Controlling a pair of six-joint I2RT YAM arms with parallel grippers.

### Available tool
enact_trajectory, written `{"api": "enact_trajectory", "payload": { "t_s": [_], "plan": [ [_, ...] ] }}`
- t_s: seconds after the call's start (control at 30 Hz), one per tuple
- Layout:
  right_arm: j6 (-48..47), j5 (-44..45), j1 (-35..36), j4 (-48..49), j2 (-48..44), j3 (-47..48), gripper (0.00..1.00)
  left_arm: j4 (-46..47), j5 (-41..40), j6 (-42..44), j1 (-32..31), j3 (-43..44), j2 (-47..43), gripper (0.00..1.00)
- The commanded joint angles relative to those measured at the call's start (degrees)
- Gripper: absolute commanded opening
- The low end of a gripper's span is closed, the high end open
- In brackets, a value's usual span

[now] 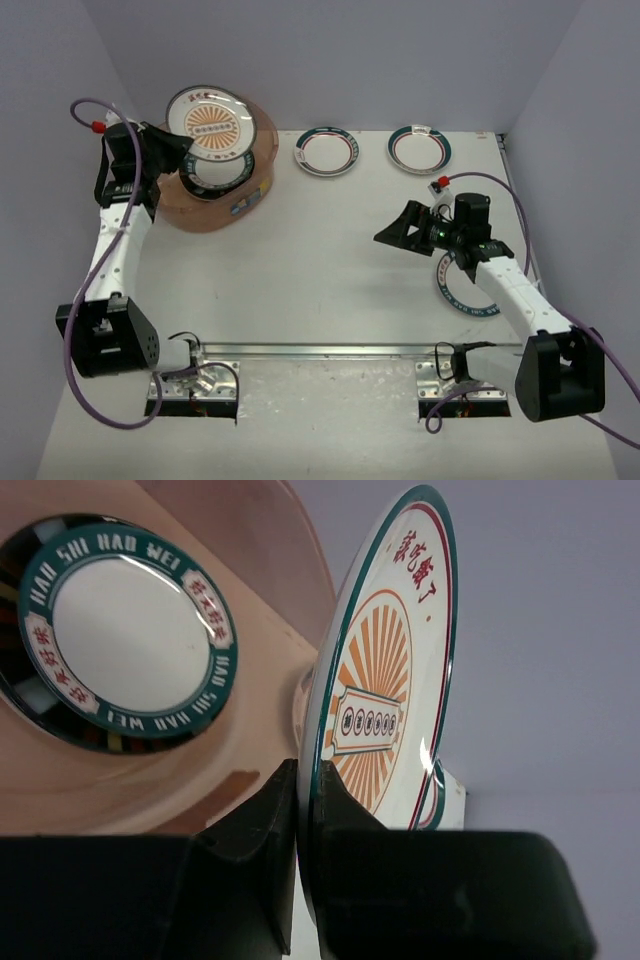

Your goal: Place the plates into the plastic bin on the countertop

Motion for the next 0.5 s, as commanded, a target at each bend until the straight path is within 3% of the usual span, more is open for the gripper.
{"api": "enact_trajectory", "payload": {
  "t_s": [0.0,0.13,0.2,0.23,0.27,0.33,0.4,0.47],
  "plan": [
    [-3.0,0.7,-0.2,-1.7,-2.6,-1.6,0.99,-0.6,-2.3,-1.9,1.8,9.9,15.0,0.0],
    [-4.8,1.0,-0.2,-3.2,-4.4,-2.5,0.99,-3.2,-0.4,0.4,2.3,19.8,25.8,0.02],
    [-5.5,1.1,-0.2,-4.1,-4.9,-2.4,0.99,-3.5,-0.3,1.0,2.5,22.7,27.9,0.14],
    [-5.7,1.0,-0.2,-4.5,-5.1,-2.3,0.99,-3.7,-0.7,1.5,2.5,23.8,28.9,0.24],
    [-6.0,1.0,-0.3,-4.7,-5.4,-2.2,0.99,-4.7,-1.7,1.9,2.6,24.8,29.9,0.42],
    [-6.2,0.8,-0.3,-5.0,-5.7,-2.2,0.99,-4.9,-1.8,2.5,3.0,25.9,31.7,0.48],
    [-6.8,1.1,-0.2,-5.3,-6.1,-2.3,0.99,-6.4,-1.0,3.0,3.5,28.4,34.5,0.74],
    [-7.2,1.5,-0.2,-5.6,-6.1,-2.2,0.99,-9.6,-0.1,3.9,3.6,31.8,36.8,0.94]
  ]
}}
